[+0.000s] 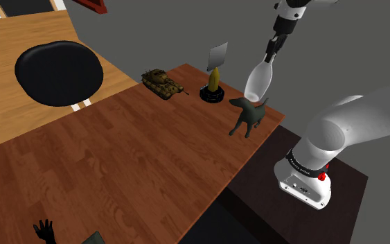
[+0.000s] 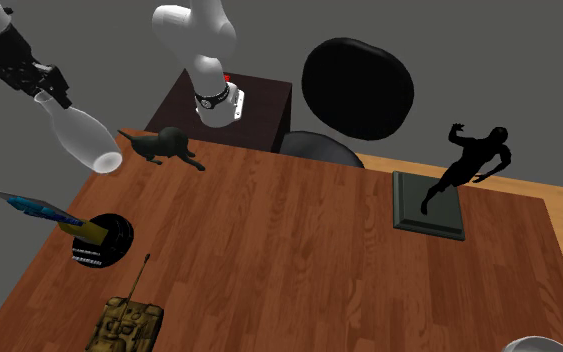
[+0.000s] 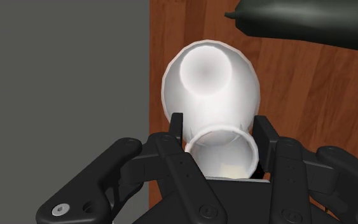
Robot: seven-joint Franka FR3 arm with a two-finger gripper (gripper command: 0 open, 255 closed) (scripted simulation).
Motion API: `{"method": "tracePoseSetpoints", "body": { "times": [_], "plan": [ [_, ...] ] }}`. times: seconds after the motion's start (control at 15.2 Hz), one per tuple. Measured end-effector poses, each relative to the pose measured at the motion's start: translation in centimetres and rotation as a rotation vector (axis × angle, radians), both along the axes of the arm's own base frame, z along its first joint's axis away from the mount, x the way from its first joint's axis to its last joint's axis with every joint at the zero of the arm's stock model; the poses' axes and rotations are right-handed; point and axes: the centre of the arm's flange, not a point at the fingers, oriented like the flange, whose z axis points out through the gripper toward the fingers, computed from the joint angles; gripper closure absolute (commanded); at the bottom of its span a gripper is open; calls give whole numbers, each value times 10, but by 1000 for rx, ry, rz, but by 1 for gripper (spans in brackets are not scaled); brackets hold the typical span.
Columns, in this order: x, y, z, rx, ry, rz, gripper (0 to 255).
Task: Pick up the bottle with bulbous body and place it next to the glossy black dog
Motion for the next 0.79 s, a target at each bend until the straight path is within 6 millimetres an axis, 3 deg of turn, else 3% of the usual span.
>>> {"method": "tracePoseSetpoints", "body": {
  "times": [0.79],
  "plan": [
    [0, 0, -59, 0, 0, 0, 255]
  ]
}}
